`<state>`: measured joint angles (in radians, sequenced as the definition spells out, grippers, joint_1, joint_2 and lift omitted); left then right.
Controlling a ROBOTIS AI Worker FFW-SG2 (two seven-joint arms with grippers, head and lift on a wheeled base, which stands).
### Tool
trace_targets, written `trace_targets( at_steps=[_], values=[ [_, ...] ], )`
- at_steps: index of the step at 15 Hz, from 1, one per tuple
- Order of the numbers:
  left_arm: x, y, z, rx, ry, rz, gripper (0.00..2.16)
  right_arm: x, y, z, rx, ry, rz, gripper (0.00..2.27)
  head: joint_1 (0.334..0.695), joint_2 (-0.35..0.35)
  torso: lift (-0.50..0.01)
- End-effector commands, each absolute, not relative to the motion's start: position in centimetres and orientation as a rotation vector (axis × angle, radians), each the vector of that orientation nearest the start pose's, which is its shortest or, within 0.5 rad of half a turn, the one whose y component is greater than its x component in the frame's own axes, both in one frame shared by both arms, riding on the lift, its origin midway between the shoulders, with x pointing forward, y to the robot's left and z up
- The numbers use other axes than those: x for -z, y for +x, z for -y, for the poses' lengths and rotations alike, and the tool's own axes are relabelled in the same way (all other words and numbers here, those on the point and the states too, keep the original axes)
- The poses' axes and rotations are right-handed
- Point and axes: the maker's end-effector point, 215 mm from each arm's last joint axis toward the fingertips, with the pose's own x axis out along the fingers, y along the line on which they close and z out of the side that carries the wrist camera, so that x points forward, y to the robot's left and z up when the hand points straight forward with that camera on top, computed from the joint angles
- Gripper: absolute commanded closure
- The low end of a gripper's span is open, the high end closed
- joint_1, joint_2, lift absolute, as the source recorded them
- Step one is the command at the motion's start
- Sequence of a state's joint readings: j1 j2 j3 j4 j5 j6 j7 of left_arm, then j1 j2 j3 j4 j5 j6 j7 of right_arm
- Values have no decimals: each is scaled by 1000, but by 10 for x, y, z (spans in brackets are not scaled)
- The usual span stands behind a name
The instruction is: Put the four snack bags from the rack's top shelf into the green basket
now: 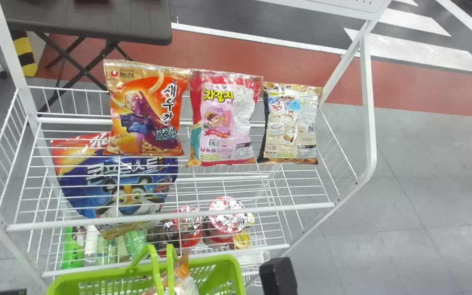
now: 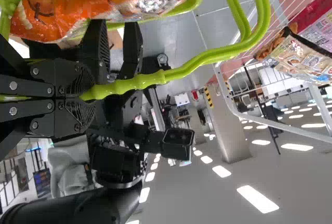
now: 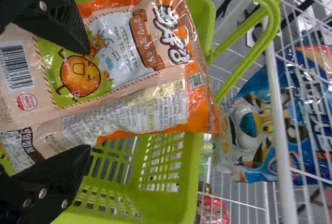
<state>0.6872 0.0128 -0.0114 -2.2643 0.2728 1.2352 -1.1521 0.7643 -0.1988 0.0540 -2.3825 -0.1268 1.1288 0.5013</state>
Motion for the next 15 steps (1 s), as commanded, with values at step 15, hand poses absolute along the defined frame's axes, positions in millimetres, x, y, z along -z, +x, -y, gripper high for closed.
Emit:
trace_targets(
  at_steps=[15],
  values=[
    [404,140,16,1187,-888,-973,2115,446,265,144,-507,236,-730,39,695,-350,0]
  ],
)
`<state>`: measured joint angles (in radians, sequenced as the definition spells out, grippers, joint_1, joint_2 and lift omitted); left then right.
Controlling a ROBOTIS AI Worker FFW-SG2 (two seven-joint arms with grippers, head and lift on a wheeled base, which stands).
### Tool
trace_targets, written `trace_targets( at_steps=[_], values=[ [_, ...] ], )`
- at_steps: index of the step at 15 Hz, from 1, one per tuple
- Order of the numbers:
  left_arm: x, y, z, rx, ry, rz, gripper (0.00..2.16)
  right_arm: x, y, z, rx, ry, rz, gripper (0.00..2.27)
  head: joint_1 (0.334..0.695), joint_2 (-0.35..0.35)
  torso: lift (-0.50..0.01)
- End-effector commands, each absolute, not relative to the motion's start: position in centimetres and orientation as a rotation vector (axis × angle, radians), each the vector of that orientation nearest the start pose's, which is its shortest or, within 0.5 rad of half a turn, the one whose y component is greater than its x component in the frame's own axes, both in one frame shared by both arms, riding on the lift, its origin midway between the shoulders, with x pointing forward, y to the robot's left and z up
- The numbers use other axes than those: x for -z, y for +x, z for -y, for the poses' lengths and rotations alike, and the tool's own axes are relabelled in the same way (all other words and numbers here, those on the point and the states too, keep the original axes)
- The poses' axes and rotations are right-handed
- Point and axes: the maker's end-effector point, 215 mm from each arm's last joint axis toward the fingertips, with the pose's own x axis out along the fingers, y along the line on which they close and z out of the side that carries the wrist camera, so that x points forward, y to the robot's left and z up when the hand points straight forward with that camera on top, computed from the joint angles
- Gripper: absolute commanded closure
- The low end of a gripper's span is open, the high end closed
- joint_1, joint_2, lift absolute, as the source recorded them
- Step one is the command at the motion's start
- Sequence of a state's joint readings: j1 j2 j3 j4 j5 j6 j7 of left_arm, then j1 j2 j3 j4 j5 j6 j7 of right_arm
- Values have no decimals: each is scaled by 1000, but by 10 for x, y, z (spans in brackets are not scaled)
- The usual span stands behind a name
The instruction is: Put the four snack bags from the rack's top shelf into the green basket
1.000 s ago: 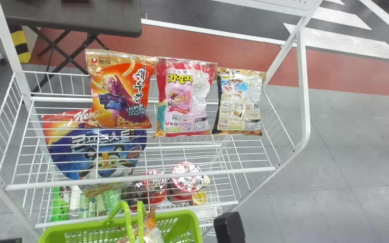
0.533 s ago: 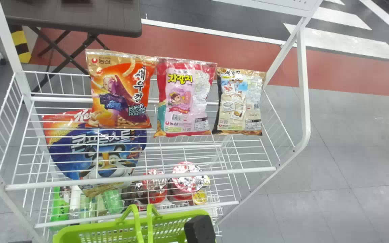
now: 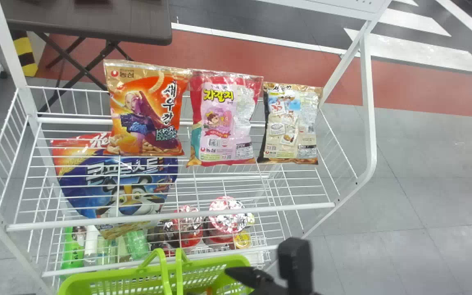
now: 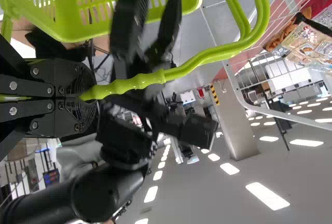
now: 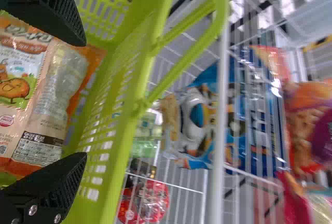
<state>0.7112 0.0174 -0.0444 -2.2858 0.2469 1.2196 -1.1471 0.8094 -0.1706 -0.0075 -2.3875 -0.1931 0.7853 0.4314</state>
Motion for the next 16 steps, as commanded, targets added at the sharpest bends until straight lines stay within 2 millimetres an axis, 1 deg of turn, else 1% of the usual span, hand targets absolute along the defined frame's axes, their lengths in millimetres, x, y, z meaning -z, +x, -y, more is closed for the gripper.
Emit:
trace_targets(
  at_steps=[1,2,3,4,6,8,9,10,11,12,14,15,16],
  values=[
    [403,140,18,1191,-889,-973,2115,435,276,153,-484,254,-694,39,695,-350,0],
    [403,138,21,1194,-889,-977,2115,423,293,159,-468,259,-645,39,695,-350,0],
    [405,137,22,1195,-882,-982,2115,408,322,159,-453,266,-576,39,695,-350,0],
    [404,137,23,1198,-880,-982,2115,398,344,154,-453,260,-514,56,695,-350,0],
    [407,137,24,1202,-856,-991,2115,363,397,139,-434,196,-300,66,695,-350,0],
    [409,137,23,1201,-855,-996,2115,327,448,107,-429,118,-75,70,695,-350,0],
    [410,137,23,1204,-858,-998,2115,322,465,95,-418,88,-31,70,695,-350,0],
    [411,137,23,1205,-862,-1000,2115,330,484,78,-406,52,-37,70,695,-321,0],
    [412,138,22,1203,-865,-1000,2115,334,502,67,-389,31,-29,70,695,-258,0],
    [412,139,20,1202,-865,-998,2115,336,519,60,-372,19,-26,70,695,-226,0],
    [413,141,16,1200,-874,-999,2115,343,544,39,-370,6,-38,76,695,-171,0],
    [412,144,12,1198,-880,-991,2115,350,555,37,-373,-10,-54,76,695,-150,0],
    [412,146,9,1198,-888,-987,2115,357,561,37,-375,-19,-77,83,695,-124,0]
  ],
)
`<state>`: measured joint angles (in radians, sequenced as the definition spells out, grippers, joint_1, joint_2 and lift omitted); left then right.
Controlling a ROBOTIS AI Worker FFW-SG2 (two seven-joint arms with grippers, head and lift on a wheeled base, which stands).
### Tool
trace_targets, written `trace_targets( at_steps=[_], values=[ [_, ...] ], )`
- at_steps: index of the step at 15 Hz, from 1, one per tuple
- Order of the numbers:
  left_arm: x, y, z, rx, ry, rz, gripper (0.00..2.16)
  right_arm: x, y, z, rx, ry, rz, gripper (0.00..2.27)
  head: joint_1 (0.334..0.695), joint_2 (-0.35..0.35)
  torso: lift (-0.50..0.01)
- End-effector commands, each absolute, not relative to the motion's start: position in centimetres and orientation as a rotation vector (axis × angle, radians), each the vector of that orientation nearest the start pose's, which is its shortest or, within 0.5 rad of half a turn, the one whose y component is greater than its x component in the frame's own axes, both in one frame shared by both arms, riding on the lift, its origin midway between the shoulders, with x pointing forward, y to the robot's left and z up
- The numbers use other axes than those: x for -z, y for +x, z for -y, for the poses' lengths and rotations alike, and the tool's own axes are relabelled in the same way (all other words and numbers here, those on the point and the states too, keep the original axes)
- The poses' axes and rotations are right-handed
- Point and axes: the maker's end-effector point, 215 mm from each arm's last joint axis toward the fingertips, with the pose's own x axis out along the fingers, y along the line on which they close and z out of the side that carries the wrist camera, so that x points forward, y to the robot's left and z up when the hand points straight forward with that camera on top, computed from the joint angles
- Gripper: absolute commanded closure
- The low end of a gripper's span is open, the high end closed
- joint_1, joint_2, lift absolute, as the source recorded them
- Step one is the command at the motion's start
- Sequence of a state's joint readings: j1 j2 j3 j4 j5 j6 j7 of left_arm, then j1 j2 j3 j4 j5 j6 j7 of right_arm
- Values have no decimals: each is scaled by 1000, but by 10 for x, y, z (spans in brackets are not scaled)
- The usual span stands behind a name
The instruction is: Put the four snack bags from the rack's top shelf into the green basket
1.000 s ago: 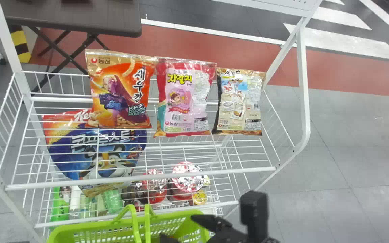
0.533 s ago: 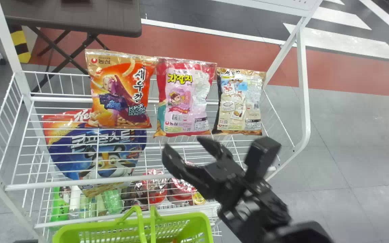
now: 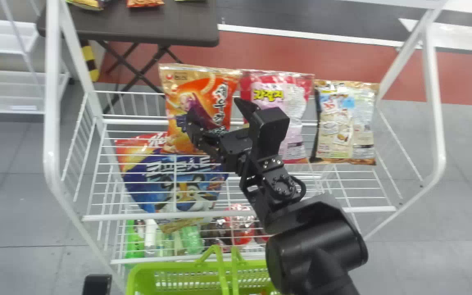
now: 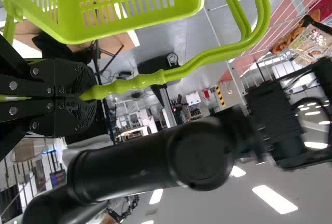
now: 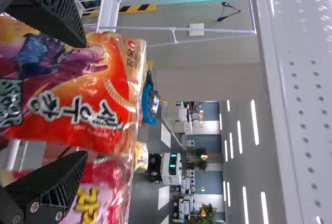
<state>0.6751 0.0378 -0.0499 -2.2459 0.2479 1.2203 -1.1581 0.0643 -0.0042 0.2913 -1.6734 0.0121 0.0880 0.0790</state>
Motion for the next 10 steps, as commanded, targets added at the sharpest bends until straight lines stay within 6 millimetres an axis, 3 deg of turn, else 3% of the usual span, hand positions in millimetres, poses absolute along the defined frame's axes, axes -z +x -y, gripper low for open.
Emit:
trace_targets(
  at_steps=[1,3,4,5,10],
  values=[
    [410,149,6,1200,-893,-980,2115,366,563,37,-375,-31,-98,174,695,-103,0],
    [409,154,4,1220,-893,-977,2115,384,566,39,-373,-61,-163,569,695,-76,0],
    [409,154,3,1222,-897,-977,2115,396,565,35,-380,-81,-210,1477,695,-72,0],
    [409,154,2,1221,-897,-976,2115,398,562,28,-393,-82,-214,2138,695,-70,0],
    [407,152,3,1227,-906,-975,2115,383,541,20,-439,-54,-184,2223,695,-42,0]
  ],
)
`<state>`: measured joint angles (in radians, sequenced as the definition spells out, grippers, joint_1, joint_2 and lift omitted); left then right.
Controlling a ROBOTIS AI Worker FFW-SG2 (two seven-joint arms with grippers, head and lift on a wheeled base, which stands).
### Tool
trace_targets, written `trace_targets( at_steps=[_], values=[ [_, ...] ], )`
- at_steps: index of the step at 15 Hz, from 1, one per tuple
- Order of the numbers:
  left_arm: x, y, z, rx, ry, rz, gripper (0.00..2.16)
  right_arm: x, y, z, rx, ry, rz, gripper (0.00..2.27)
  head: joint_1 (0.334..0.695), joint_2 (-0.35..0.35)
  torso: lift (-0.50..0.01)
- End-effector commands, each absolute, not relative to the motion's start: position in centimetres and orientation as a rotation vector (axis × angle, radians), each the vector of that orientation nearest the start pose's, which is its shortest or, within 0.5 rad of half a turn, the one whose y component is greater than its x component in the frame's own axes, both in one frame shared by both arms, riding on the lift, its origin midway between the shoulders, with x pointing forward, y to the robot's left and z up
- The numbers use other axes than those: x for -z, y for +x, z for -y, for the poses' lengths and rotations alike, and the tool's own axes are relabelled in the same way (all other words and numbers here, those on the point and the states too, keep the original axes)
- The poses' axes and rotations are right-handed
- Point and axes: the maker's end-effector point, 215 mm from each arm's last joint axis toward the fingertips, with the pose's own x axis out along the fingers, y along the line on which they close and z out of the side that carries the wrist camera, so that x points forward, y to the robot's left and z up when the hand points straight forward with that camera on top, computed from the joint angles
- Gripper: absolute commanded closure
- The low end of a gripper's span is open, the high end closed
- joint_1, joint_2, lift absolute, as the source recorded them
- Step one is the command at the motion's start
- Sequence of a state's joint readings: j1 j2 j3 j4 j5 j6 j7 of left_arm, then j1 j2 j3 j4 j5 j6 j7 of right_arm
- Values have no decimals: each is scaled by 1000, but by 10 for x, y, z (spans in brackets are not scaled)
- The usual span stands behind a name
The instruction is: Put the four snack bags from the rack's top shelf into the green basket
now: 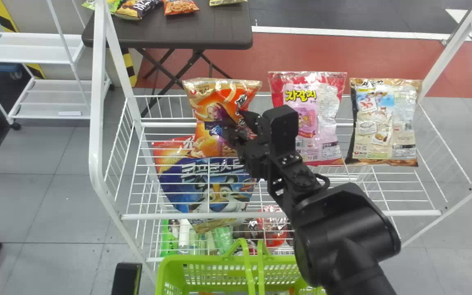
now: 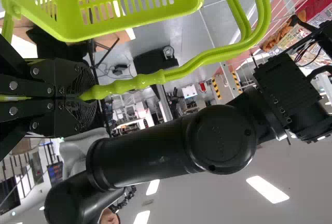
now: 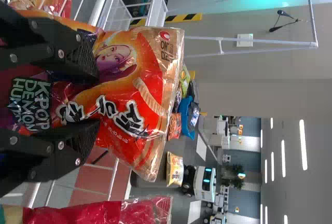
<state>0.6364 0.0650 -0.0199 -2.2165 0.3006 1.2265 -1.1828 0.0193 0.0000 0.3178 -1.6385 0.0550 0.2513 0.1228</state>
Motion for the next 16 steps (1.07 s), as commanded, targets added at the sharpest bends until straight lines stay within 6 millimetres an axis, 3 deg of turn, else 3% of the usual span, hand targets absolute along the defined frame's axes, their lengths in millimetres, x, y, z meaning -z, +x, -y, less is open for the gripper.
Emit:
trace_targets(
  at_steps=[1,3,4,6,7,10,11,12,14,16],
  values=[
    [407,152,3,1227,-905,-976,2115,373,532,21,-439,-43,-176,2223,695,-39,0],
    [407,152,3,1221,-901,-975,2115,340,507,26,-432,-18,-143,2219,695,-38,0],
    [407,153,3,1219,-896,-973,2115,337,494,35,-415,-8,-182,2219,695,-40,0],
    [408,154,3,1210,-889,-973,2115,330,465,65,-390,-31,-236,2219,695,-52,0],
    [409,155,5,1210,-881,-975,2115,328,448,94,-352,-37,-294,2219,695,-86,0],
    [410,157,7,1207,-869,-977,2115,352,371,156,-298,1,-536,2219,695,-191,0],
    [411,157,7,1201,-869,-984,2115,364,346,169,-296,25,-618,2219,695,-279,0],
    [411,156,7,1200,-871,-986,2115,374,321,183,-289,63,-695,2219,695,-318,0],
    [411,154,8,1196,-872,-989,2115,388,281,198,-291,119,-813,2219,695,-350,0],
    [413,149,9,1183,-866,-993,2115,408,244,199,-322,191,-950,2219,695,-350,0]
  ],
)
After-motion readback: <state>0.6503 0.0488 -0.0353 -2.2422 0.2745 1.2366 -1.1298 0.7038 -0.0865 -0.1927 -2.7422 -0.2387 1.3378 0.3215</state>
